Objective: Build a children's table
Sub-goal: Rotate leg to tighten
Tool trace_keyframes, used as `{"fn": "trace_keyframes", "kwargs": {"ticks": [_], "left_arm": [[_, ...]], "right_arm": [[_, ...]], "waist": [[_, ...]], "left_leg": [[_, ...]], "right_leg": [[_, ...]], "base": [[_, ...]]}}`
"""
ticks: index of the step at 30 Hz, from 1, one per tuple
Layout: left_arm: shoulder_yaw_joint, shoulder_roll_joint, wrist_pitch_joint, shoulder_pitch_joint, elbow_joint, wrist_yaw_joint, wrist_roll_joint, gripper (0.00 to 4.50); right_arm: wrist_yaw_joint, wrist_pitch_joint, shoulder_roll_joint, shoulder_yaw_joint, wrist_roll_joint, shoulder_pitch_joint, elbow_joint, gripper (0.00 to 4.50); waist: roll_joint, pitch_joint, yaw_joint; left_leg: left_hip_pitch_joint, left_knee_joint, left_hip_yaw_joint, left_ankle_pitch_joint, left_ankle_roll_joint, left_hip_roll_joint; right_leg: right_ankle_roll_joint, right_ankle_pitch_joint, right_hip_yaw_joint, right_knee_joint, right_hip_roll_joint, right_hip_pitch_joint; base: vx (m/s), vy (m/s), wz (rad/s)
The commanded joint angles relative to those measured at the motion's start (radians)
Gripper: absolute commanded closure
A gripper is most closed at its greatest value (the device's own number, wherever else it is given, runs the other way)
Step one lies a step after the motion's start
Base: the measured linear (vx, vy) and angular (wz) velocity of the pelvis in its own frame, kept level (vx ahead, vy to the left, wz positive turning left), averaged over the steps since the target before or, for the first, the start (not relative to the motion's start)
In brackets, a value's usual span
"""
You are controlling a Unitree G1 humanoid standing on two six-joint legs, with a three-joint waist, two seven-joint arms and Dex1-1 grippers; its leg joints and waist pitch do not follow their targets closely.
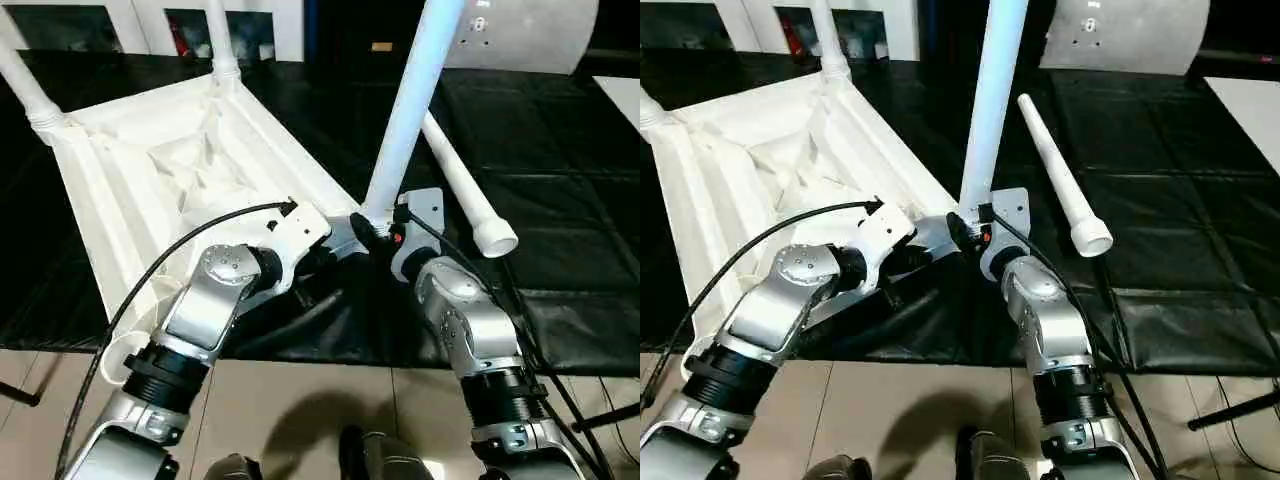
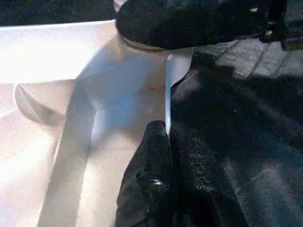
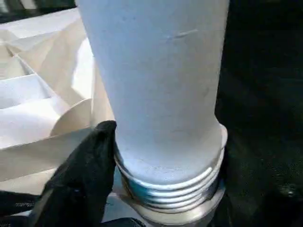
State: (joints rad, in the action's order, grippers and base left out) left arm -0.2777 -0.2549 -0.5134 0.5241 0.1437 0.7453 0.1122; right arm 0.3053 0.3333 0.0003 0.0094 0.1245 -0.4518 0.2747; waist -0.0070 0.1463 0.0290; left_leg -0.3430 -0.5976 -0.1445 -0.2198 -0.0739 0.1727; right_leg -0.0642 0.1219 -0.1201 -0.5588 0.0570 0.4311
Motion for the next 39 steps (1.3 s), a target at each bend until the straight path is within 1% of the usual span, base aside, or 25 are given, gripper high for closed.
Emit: {"fn": "trace_keyframes", "kwargs": {"ticks": [1, 2, 4, 5, 6, 7, 8, 9, 10, 14, 15, 17, 19, 21, 22, 23, 24, 27, 29, 31, 32, 33, 37, 38, 39], "left_arm": [[-0.035, -0.01, 0.051, 0.026, 0.002, 0.003, 0.024, 4.5], [-0.036, -0.026, 0.063, 0.023, 0.008, 0.015, 0.027, 4.5], [-0.031, -0.055, 0.083, 0.019, 0.021, 0.042, 0.022, 4.5], [-0.03, -0.069, 0.101, 0.017, 0.028, 0.062, 0.017, 4.5], [-0.03, -0.075, 0.109, 0.016, 0.031, 0.072, 0.015, 4.5], [-0.035, -0.096, 0.139, 0.012, 0.037, 0.108, 0.004, 4.5], [-0.038, -0.108, 0.155, 0.01, 0.039, 0.127, -0.003, 4.5], [-0.043, -0.124, 0.178, 0.004, 0.043, 0.167, -0.019, 4.5], [-0.053, -0.147, 0.231, -0.003, 0.054, 0.228, -0.042, 4.5], [-0.079, -0.191, 0.307, -0.004, 0.077, 0.31, -0.051, 4.5], [-0.08, -0.193, 0.311, -0.004, 0.079, 0.315, -0.051, 4.5], [-0.09, -0.219, 0.354, 0.002, 0.095, 0.378, -0.06, 4.5], [-0.098, -0.242, 0.387, 0.01, 0.106, 0.455, -0.08, 4.5], [-0.101, -0.248, 0.399, 0.013, 0.111, 0.477, -0.088, 4.5], [-0.108, -0.262, 0.427, 0.023, 0.13, 0.512, -0.096, 4.5], [-0.108, -0.262, 0.427, 0.023, 0.13, 0.512, -0.096, 4.5], [-0.115, -0.269, 0.45, 0.032, 0.147, 0.541, -0.099, 4.5], [-0.124, -0.277, 0.47, 0.044, 0.163, 0.569, -0.097, 4.5], [-0.126, -0.276, 0.478, 0.049, 0.171, 0.587, -0.101, 4.5], [-0.126, -0.273, 0.476, 0.05, 0.17, 0.595, -0.106, 4.5], [-0.126, -0.271, 0.476, 0.052, 0.172, 0.602, -0.11, 4.5], [-0.126, -0.267, 0.48, 0.057, 0.177, 0.613, -0.117, 4.5], [-0.127, -0.267, 0.492, 0.061, 0.189, 0.615, -0.114, 4.5], [-0.127, -0.267, 0.495, 0.061, 0.192, 0.615, -0.114, 4.5], [-0.127, -0.267, 0.497, 0.06, 0.193, 0.615, -0.113, 4.5]], "right_arm": [[0.093, 0.011, 0.04, 0.109, 0.039, 0.023, -0.011, 0.75], [0.104, 0.002, 0.024, 0.106, 0.043, 0.032, -0.02, 0.75], [0.126, -0.023, -0.009, 0.091, 0.039, 0.049, -0.037, 0.48], [0.136, -0.037, -0.029, 0.087, 0.033, 0.056, -0.046, 0.48], [0.142, -0.042, -0.037, 0.086, 0.032, 0.059, -0.051, 0.29], [0.17, -0.051, -0.064, 0.079, 0.034, 0.07, -0.071, 0.21], [0.188, -0.051, -0.077, 0.074, 0.039, 0.077, -0.084, 0.15], [0.226, -0.057, -0.103, 0.066, 0.05, 0.085, -0.1, 0.08], [0.276, -0.075, -0.149, 0.062, 0.047, 0.094, -0.117, 0.08], [0.389, -0.102, -0.237, 0.07, 0.055, 0.108, -0.151, 0.03], [0.397, -0.103, -0.242, 0.071, 0.057, 0.108, -0.153, 0.03], [0.485, -0.112, -0.301, 0.08, 0.08, 0.109, -0.171, 0.03], [0.566, -0.106, -0.35, 0.094, 0.098, 0.102, -0.178, 0.03], [0.593, -0.1, -0.364, 0.099, 0.105, 0.101, -0.182, 0.03], [0.665, -0.103, -0.401, 0.124, 0.109, 0.102, -0.189, 0.03], [0.665, -0.103, -0.401, 0.124, 0.109, 0.102, -0.189, 0.03], [0.732, -0.107, -0.436, 0.153, 0.106, 0.104, -0.191, 0.03], [0.78, -0.113, -0.463, 0.185, 0.086, 0.096, -0.169, 0.03], [0.782, -0.118, -0.457, 0.188, 0.087, 0.082, -0.143, 0.32], [0.786, -0.117, -0.453, 0.187, 0.093, 0.076, -0.134, 0.4], [0.798, -0.123, -0.452, 0.188, 0.101, 0.072, -0.129, 0.45], [0.815, -0.126, -0.453, 0.194, 0.109, 0.063, -0.123, 0.74], [0.835, -0.123, -0.457, 0.2, 0.113, 0.055, -0.114, 0.93], [0.839, -0.123, -0.457, 0.2, 0.114, 0.052, -0.111, 1.18], [0.843, -0.123, -0.457, 0.202, 0.114, 0.051, -0.109, 1.27]], "waist": [[0.003, -0.088, -0.008], [0.003, -0.088, -0.008], [0.01, -0.089, -0.013], [0.01, -0.09, -0.014], [0.009, -0.09, -0.014], [0.015, -0.088, -0.015], [0.013, -0.087, -0.016], [0.011, -0.089, -0.017], [0.008, -0.087, -0.019], [0.009, -0.087, -0.025], [0.009, -0.088, -0.031], [0.009, -0.087, -0.038], [0.009, -0.087, -0.043], [0.008, -0.088, -0.047], [0.009, -0.088, -0.05], [0.008, -0.088, -0.053], [0.008, -0.088, -0.059], [0.007, -0.089, -0.063], [0.006, -0.089, -0.063], [0.006, -0.09, -0.064], [0.005, -0.09, -0.064], [0.006, -0.09, -0.064], [0.004, -0.092, -0.066], [0.004, -0.092, -0.067], [0.004, -0.092, -0.067]], "left_leg": [[-0.019, 0.06, 0.005, -0.049, 0.145, 0.028], [-0.019, 0.06, 0.004, -0.044, 0.145, 0.028], [-0.018, 0.06, 0.004, -0.032, 0.146, 0.03], [-0.017, 0.06, 0.005, -0.028, 0.145, 0.032], [-0.019, 0.06, 0.006, -0.021, 0.147, 0.034], [-0.017, 0.06, 0.007, -0.027, 0.147, 0.036], [-0.017, 0.061, 0.007, -0.038, 0.148, 0.036], [-0.017, 0.061, 0.007, -0.046, 0.144, 0.037], [-0.018, 0.062, 0.007, -0.05, 0.147, 0.036], [-0.014, 0.062, 0.006, -0.048, 0.149, 0.04], [-0.012, 0.062, 0.004, -0.051, 0.15, 0.041], [-0.012, 0.062, 0.004, -0.047, 0.153, 0.042], [-0.011, 0.063, 0.004, -0.038, 0.154, 0.044], [-0.013, 0.063, 0.003, -0.032, 0.156, 0.043], [-0.011, 0.062, 0.003, -0.033, 0.161, 0.043], [-0.01, 0.062, 0.003, -0.033, 0.161, 0.044], [-0.008, 0.063, 0.002, -0.035, 0.16, 0.045], [-0.011, 0.063, 0.002, -0.034, 0.155, 0.046], [-0.011, 0.063, 0.002, -0.032, 0.147, 0.046], [-0.012, 0.063, 0.002, -0.03, 0.14, 0.047], [-0.012, 0.063, 0.002, -0.028, 0.14, 0.047], [-0.012, 0.063, 0.002, -0.026, 0.141, 0.047], [-0.013, 0.061, 0.002, -0.011, 0.146, 0.047], [-0.013, 0.061, 0.002, -0.008, 0.149, 0.047], [-0.014, 0.061, 0.002, -0.007, 0.148, 0.048]], "right_leg": [[-0.102, 0.379, 0.059, 0.072, 0.082, -0.087], [-0.103, 0.377, 0.059, 0.071, 0.082, -0.087], [-0.097, 0.373, 0.057, 0.073, 0.078, -0.086], [-0.099, 0.365, 0.056, 0.071, 0.079, -0.086], [-0.107, 0.347, 0.056, 0.068, 0.078, -0.086], [-0.113, 0.344, 0.055, 0.067, 0.079, -0.084], [-0.111, 0.354, 0.055, 0.072, 0.079, -0.084], [-0.113, 0.355, 0.056, 0.068, 0.08, -0.085], [-0.11, 0.359, 0.056, 0.071, 0.08, -0.086], [-0.118, 0.356, 0.058, 0.067, 0.08, -0.082], [-0.117, 0.362, 0.06, 0.066, 0.083, -0.082], [-0.117, 0.36, 0.06, 0.066, 0.083, -0.084], [-0.129, 0.345, 0.061, 0.063, 0.083, -0.081], [-0.135, 0.336, 0.062, 0.061, 0.084, -0.084], [-0.138, 0.334, 0.061, 0.063, 0.082, -0.082], [-0.136, 0.337, 0.061, 0.063, 0.083, -0.083], [-0.138, 0.342, 0.062, 0.062, 0.084, -0.082], [-0.139, 0.341, 0.062, 0.061, 0.085, -0.084], [-0.141, 0.344, 0.062, 0.061, 0.086, -0.084], [-0.143, 0.346, 0.062, 0.061, 0.086, -0.084], [-0.143, 0.342, 0.062, 0.061, 0.086, -0.085], [-0.145, 0.338, 0.062, 0.06, 0.086, -0.085], [-0.151, 0.314, 0.063, 0.056, 0.086, -0.086], [-0.152, 0.31, 0.063, 0.055, 0.086, -0.086], [-0.153, 0.309, 0.063, 0.054, 0.086, -0.086]], "base": [[0.0, 0.0, 0.0], [0.0, 0.0, 0.0], [0.0, 0.0, 0.0], [0.0, 0.0, 0.0], [0.0, 0.0, 0.0], [0.0, 0.0, 0.0], [0.0, 0.0, 0.0], [0.0, 0.0, 0.0], [0.0, 0.0, 0.0], [0.0, 0.0, 0.0], [0.0, 0.0, 0.0], [0.0, 0.0, 0.0], [0.0, 0.0, 0.0], [0.0, 0.0, 0.0], [0.0, 0.0, 0.0], [0.0, 0.0, 0.0], [0.0, 0.0, 0.0], [0.0, 0.0, 0.0], [0.0, 0.0, 0.0], [0.0, 0.0, 0.0], [0.0, 0.0, 0.0], [0.0, 0.0, 0.0], [0.0, 0.0, 0.0], [0.0, 0.0, 0.0], [0.0, 0.0, 0.0]]}}
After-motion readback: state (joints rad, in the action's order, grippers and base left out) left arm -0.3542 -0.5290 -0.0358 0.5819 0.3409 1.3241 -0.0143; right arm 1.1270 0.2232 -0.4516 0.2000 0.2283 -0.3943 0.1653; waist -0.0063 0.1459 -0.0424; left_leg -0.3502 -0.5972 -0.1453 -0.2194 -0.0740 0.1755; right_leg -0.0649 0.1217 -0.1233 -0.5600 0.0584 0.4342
